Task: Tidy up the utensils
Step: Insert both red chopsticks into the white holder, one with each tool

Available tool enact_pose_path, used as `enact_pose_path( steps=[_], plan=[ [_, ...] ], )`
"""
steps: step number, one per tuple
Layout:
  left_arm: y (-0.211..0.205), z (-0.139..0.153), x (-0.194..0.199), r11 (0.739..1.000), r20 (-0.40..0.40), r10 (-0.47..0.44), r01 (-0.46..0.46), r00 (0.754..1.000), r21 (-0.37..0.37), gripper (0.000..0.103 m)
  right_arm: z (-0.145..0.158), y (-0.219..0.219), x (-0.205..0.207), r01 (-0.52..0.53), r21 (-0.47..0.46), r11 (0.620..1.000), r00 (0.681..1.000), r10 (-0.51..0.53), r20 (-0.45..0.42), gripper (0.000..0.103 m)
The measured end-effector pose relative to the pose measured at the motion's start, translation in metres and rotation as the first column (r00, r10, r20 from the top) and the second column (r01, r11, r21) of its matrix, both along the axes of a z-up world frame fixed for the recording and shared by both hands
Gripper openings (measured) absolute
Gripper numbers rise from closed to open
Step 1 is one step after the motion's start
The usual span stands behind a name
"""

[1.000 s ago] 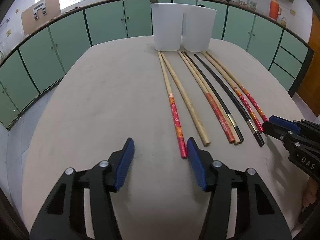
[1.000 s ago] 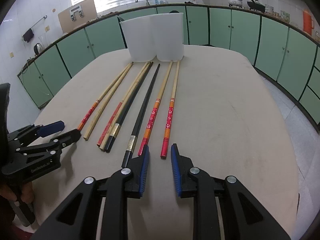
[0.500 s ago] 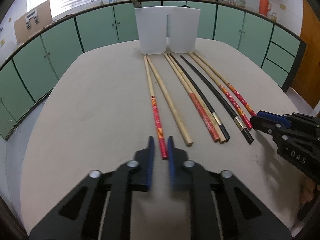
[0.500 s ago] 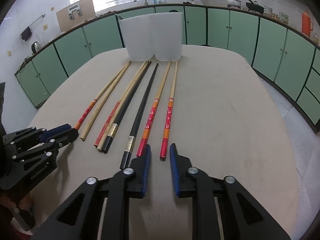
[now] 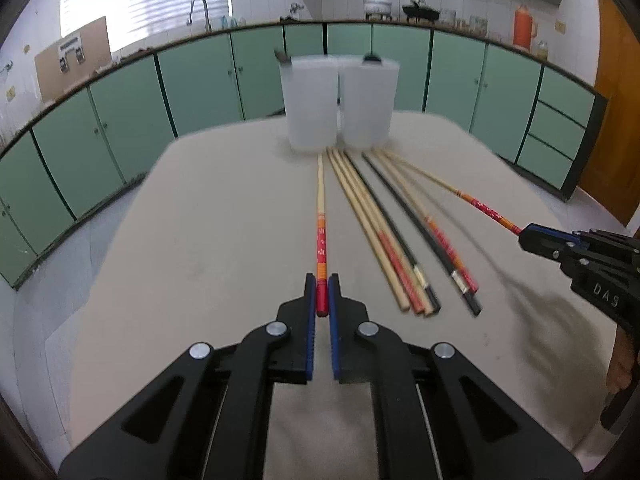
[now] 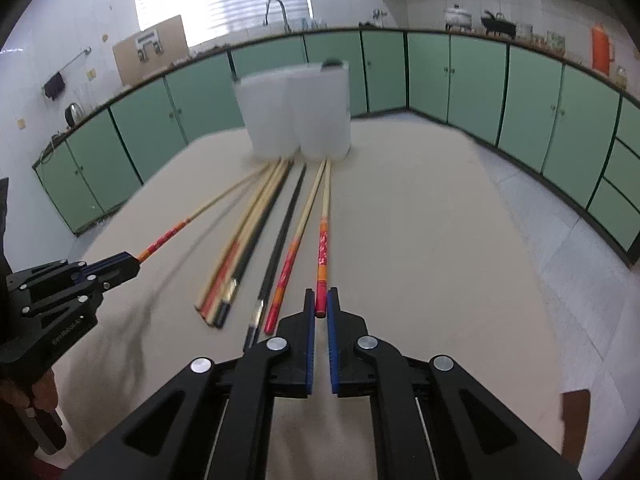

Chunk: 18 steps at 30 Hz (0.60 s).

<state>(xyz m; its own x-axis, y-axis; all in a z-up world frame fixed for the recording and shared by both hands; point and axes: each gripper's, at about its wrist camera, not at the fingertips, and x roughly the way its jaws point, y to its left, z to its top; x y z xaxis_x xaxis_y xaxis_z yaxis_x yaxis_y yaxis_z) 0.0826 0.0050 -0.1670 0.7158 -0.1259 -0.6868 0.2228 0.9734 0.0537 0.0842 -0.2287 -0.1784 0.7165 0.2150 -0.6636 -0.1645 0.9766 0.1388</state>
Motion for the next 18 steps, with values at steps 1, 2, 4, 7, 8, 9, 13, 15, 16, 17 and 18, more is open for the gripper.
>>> enact_pose_path(
  steps=[1, 2, 4, 7, 8, 9, 13, 15, 16, 17, 18],
  plan=[
    [0.000, 0.005, -0.001, 1.000, 0.011, 0.000, 0.000, 1.000, 0.005, 0.005, 0.006, -0.001, -0.001, 0.003, -0.002, 1.000, 1.000, -0.003, 0.015, 0.006],
    [0.000, 0.013, -0.003, 1.000, 0.032, 0.000, 0.000, 0.999, 0.009, 0.005, 0.013, -0.002, -0.002, 0.005, -0.004, 1.000, 1.000, -0.005, 0.029, 0.006],
    [0.002, 0.029, -0.005, 1.000, 0.072, 0.001, -0.002, 0.997, 0.002, 0.005, 0.028, -0.006, -0.003, 0.009, -0.009, 1.000, 0.998, -0.008, 0.064, 0.006],
    [0.006, 0.059, -0.009, 1.000, 0.149, 0.006, -0.004, 0.989, -0.017, 0.005, 0.049, -0.011, -0.001, 0.008, -0.015, 1.000, 0.994, -0.006, 0.113, 0.006],
    [0.007, 0.066, -0.009, 1.000, 0.165, 0.006, -0.003, 0.986, -0.021, 0.005, 0.056, -0.011, 0.000, 0.006, -0.016, 1.000, 0.992, -0.004, 0.130, 0.006],
    [0.007, 0.074, -0.008, 1.000, 0.183, 0.005, 0.000, 0.983, -0.028, 0.005, 0.061, -0.013, 0.001, 0.004, -0.016, 1.000, 0.990, -0.002, 0.142, 0.006],
    [0.006, 0.103, 0.000, 0.998, 0.235, -0.002, 0.018, 0.972, -0.066, 0.005, 0.089, -0.015, 0.007, -0.010, -0.014, 1.000, 0.980, 0.013, 0.198, 0.006],
    [0.005, 0.112, 0.005, 0.996, 0.248, -0.006, 0.027, 0.969, -0.083, 0.005, 0.101, -0.016, 0.014, -0.024, -0.010, 1.000, 0.977, 0.025, 0.213, 0.006],
    [0.004, 0.117, 0.009, 0.995, 0.252, -0.009, 0.034, 0.968, -0.094, 0.005, 0.106, -0.015, 0.017, -0.029, -0.008, 1.000, 0.976, 0.030, 0.217, 0.006],
    [0.003, 0.121, 0.013, 0.994, 0.254, -0.014, 0.040, 0.967, -0.100, 0.005, 0.111, -0.015, 0.022, -0.038, -0.006, 0.999, 0.975, 0.038, 0.220, 0.006],
    [0.002, 0.124, 0.015, 0.993, 0.256, -0.019, 0.047, 0.967, -0.105, 0.005, 0.117, -0.015, 0.028, -0.045, 0.000, 0.999, 0.974, 0.044, 0.221, 0.006]
  ],
)
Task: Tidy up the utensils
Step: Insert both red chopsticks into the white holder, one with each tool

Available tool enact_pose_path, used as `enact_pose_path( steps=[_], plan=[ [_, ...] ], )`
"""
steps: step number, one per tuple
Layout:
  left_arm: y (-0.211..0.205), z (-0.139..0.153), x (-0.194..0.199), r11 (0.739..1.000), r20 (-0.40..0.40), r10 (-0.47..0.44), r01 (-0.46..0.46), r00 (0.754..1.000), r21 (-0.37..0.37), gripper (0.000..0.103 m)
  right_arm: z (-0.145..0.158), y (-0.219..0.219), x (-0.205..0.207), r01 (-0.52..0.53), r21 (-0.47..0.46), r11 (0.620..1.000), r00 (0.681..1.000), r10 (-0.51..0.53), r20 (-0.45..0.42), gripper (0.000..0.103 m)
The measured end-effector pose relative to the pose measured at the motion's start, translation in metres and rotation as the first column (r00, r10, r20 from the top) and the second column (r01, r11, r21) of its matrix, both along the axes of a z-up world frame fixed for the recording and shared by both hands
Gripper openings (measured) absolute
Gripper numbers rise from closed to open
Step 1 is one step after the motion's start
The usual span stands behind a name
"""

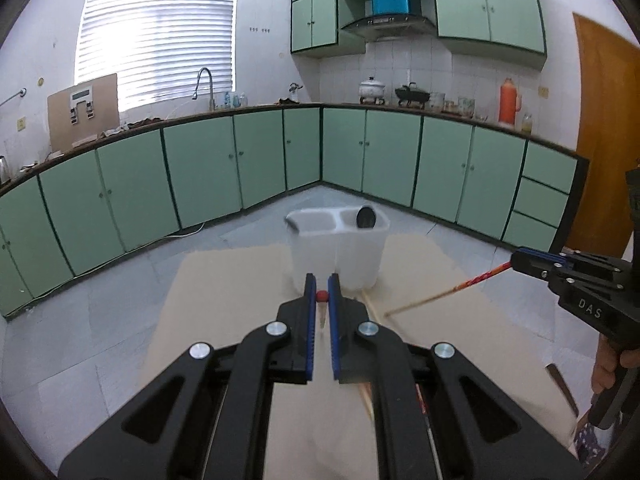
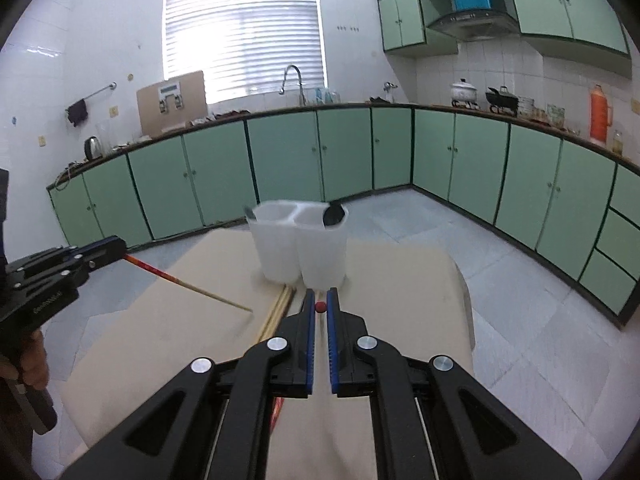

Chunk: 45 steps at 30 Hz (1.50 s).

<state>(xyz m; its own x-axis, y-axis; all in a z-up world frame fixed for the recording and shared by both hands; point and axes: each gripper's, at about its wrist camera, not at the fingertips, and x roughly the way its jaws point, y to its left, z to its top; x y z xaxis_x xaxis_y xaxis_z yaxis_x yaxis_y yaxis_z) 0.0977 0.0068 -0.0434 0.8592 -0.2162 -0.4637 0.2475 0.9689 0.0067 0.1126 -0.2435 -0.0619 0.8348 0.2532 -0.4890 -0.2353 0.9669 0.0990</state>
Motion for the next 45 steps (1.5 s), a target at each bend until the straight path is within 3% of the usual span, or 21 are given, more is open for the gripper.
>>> enact_pose_path(
  steps=[13, 21, 27, 34, 39, 45],
  plan=[
    [0.002, 0.034, 0.031, 0.997, -0.012, -0.051, 0.050, 0.999, -0.051, 0.005, 0.051, 0.010, 0.047, -0.094, 0.011, 0.996, 0.995, 0.094, 0.021, 0.006],
    [0.014, 0.083, 0.033, 0.994, 0.102, -0.042, 0.052, 0.994, -0.095, 0.005, 0.111, 0.007, 0.067, -0.098, 0.015, 0.995, 0.985, 0.095, 0.147, 0.006],
    [0.010, 0.113, 0.052, 0.990, 0.186, -0.029, 0.054, 0.982, -0.131, 0.005, 0.135, 0.012, 0.093, -0.080, -0.003, 0.997, 0.976, 0.079, 0.205, 0.005],
    [-0.011, 0.105, 0.113, 0.995, 0.191, 0.000, 0.019, 0.982, -0.098, 0.005, 0.114, 0.021, 0.138, -0.075, -0.003, 0.997, 0.985, 0.074, 0.158, 0.005],
    [-0.019, 0.074, 0.158, 0.995, 0.082, 0.000, 0.008, 0.997, -0.097, 0.005, 0.081, 0.025, 0.164, -0.077, 0.020, 0.997, 0.993, 0.075, 0.092, 0.005],
    [-0.023, 0.037, 0.185, 0.997, -0.015, -0.012, 0.010, 1.000, -0.077, 0.005, 0.049, 0.026, 0.180, -0.089, 0.037, 0.995, 0.996, 0.088, 0.025, 0.005]
  ],
)
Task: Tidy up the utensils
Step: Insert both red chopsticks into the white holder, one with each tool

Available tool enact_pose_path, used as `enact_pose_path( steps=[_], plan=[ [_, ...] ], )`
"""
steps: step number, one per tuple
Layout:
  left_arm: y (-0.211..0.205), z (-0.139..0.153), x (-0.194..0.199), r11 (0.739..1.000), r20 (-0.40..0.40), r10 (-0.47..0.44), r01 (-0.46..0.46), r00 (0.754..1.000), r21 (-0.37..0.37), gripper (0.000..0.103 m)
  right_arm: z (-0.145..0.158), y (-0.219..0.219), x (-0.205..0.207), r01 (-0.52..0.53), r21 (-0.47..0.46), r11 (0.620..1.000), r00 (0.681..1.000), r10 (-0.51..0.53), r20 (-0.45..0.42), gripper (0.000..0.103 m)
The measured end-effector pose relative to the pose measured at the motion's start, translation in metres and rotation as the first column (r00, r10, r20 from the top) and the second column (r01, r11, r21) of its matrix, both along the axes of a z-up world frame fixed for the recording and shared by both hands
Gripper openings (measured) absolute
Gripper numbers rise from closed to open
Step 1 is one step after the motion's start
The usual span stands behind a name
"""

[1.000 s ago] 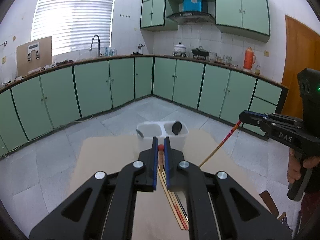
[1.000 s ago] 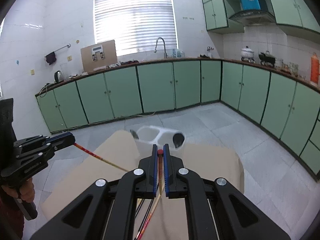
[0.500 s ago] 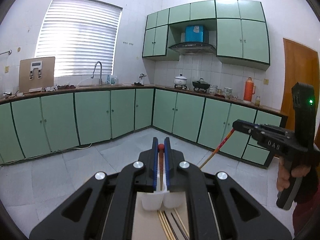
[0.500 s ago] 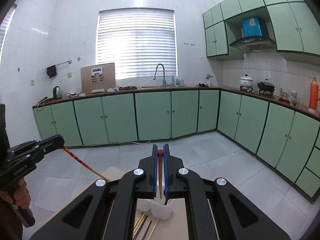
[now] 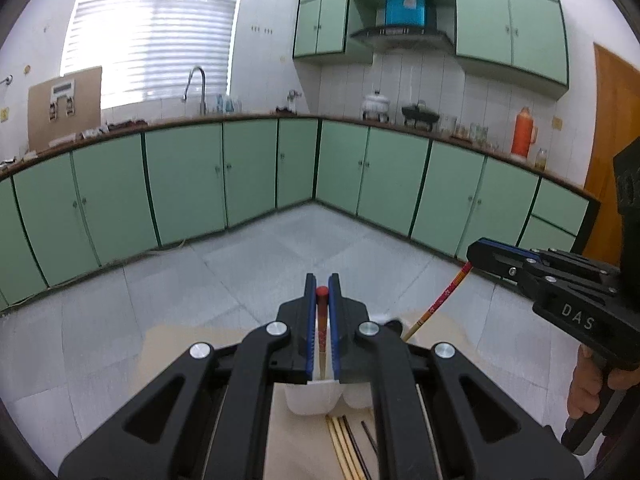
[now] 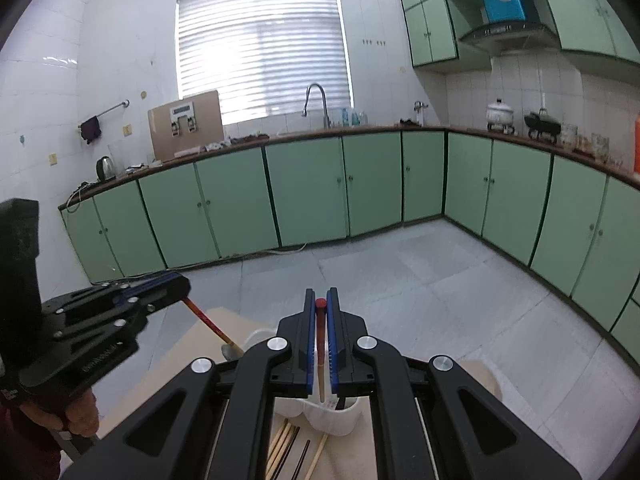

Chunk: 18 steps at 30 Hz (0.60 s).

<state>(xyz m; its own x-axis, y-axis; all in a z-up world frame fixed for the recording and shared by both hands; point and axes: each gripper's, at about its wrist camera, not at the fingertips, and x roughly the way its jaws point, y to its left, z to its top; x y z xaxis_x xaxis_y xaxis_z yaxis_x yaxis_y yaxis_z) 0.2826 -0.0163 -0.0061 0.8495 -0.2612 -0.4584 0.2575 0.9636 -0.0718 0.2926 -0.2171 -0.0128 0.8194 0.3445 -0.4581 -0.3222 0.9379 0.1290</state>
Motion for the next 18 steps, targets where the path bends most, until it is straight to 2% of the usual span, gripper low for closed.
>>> enact_pose_path(
  steps=[7, 8, 9, 12, 13, 14, 16, 18],
  plan=[
    [0.012, -0.019, 0.009, 1.000, -0.041, 0.002, -0.002, 0.999, 0.001, 0.007, -0.018, -0.004, 0.000, 0.001, 0.003, 1.000, 0.999, -0.001, -0.044, 0.006],
    [0.014, -0.019, 0.008, 1.000, -0.041, 0.001, -0.001, 0.999, 0.000, 0.010, -0.019, -0.006, -0.001, 0.003, 0.007, 1.000, 0.999, -0.002, -0.046, 0.007],
    [0.015, -0.019, 0.006, 1.000, -0.038, 0.002, -0.003, 0.999, -0.002, 0.018, -0.019, -0.009, -0.004, 0.007, 0.013, 1.000, 0.999, -0.006, -0.045, 0.008],
    [0.020, -0.015, -0.003, 1.000, -0.016, 0.011, -0.012, 1.000, -0.014, 0.034, -0.017, -0.015, -0.013, 0.024, 0.017, 1.000, 0.999, -0.023, -0.030, 0.020],
    [0.021, -0.014, -0.007, 1.000, -0.007, 0.015, -0.015, 1.000, -0.017, 0.037, -0.015, -0.018, -0.015, 0.031, 0.020, 0.999, 0.999, -0.031, -0.024, 0.029],
    [0.023, -0.012, -0.014, 1.000, 0.005, 0.022, -0.022, 1.000, -0.021, 0.044, -0.014, -0.021, -0.019, 0.042, 0.025, 0.999, 0.999, -0.041, -0.016, 0.033],
    [0.028, -0.009, -0.027, 0.999, 0.031, 0.039, -0.038, 0.999, -0.027, 0.050, -0.012, -0.027, -0.025, 0.057, 0.036, 0.998, 0.998, -0.057, -0.004, 0.038],
    [0.031, -0.007, -0.043, 0.998, 0.063, 0.055, -0.054, 0.996, -0.025, 0.058, -0.010, -0.033, -0.035, 0.080, 0.044, 0.996, 0.997, -0.080, 0.013, 0.049]
  ],
)
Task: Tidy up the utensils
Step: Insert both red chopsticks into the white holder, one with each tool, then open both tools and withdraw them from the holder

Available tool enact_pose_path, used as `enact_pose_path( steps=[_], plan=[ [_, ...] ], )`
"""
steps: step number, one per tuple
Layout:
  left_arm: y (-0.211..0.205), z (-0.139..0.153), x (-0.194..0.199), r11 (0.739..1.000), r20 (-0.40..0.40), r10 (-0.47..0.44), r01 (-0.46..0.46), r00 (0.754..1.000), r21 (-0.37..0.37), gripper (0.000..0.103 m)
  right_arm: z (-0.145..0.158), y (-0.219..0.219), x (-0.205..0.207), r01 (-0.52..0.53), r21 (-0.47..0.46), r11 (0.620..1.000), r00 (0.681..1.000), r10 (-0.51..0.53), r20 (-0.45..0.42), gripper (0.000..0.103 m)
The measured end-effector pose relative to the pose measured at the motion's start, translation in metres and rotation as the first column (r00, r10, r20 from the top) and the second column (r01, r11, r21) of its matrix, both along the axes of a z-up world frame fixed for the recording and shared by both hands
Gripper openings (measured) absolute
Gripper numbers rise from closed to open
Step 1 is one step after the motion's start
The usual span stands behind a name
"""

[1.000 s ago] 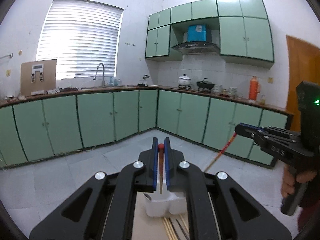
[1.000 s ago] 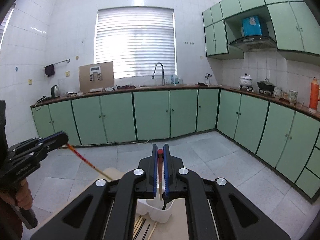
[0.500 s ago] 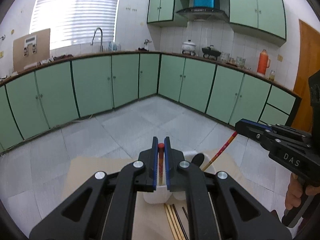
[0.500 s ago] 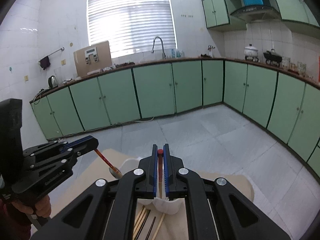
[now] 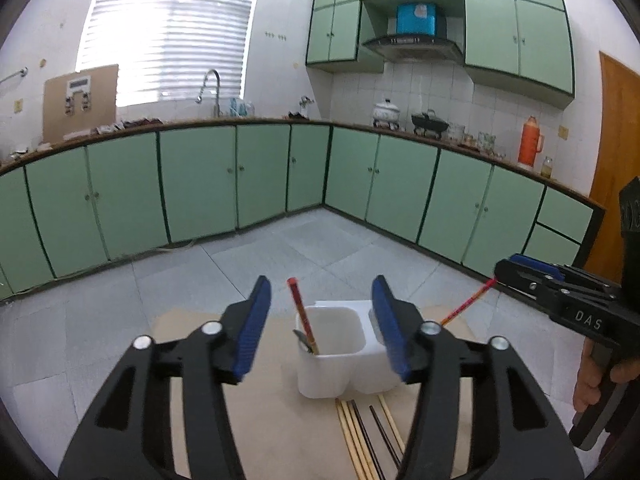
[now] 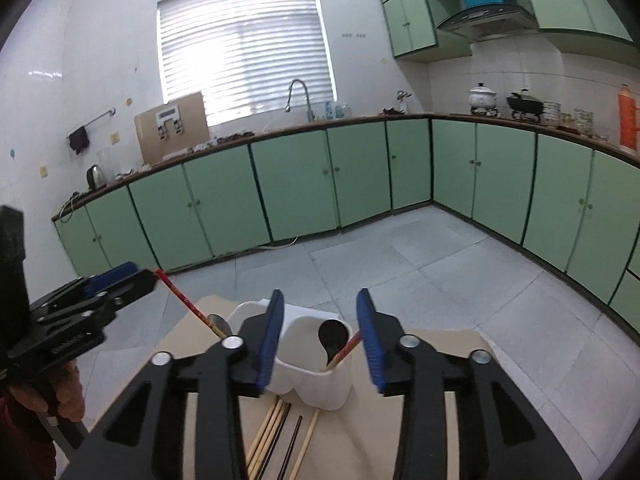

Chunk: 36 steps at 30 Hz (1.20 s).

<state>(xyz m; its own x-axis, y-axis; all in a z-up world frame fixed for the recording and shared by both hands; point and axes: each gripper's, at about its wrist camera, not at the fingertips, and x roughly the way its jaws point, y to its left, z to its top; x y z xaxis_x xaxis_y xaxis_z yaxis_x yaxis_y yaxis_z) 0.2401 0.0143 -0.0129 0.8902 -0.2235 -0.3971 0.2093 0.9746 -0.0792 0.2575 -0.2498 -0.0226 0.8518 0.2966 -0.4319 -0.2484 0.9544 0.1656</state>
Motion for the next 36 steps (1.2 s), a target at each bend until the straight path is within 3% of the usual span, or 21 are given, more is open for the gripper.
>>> enact_pose_path(
  steps=[2, 3, 8, 14, 24, 31, 36],
  plan=[
    [0.001, 0.001, -0.017, 1.000, 0.046, 0.028, -0.029, 0.999, 0.010, 0.072, -0.001, -0.004, -0.015, 0.034, -0.002, 0.999, 0.999, -0.034, 0.034, 0.066],
    [0.002, -0.001, -0.028, 0.999, 0.070, 0.038, -0.040, 0.997, 0.018, 0.076, -0.003, -0.006, -0.023, 0.047, -0.007, 0.999, 0.998, -0.046, 0.049, 0.069],
    [0.001, -0.020, -0.068, 0.996, 0.120, 0.067, -0.073, 0.991, 0.042, 0.086, -0.030, -0.004, -0.060, 0.102, -0.054, 0.993, 0.992, -0.098, 0.079, 0.085],
    [0.003, -0.062, -0.093, 0.995, 0.055, 0.075, -0.078, 0.996, 0.057, 0.089, -0.079, 0.005, -0.089, 0.113, -0.065, 0.991, 0.993, -0.112, 0.025, 0.090],
    [0.021, -0.130, -0.109, 0.991, -0.158, 0.097, -0.081, 0.983, 0.106, 0.089, -0.146, 0.020, -0.125, 0.094, -0.086, 0.992, 0.985, -0.105, -0.134, 0.090],
    [0.023, -0.158, -0.120, 0.987, -0.205, 0.117, -0.090, 0.972, 0.136, 0.089, -0.173, 0.029, -0.142, 0.082, -0.114, 0.990, 0.979, -0.101, -0.175, 0.090],
    [0.024, -0.165, -0.124, 0.988, -0.234, 0.112, -0.084, 0.966, 0.126, 0.089, -0.174, 0.036, -0.150, 0.067, -0.126, 0.990, 0.979, -0.090, -0.181, 0.089]
  ],
)
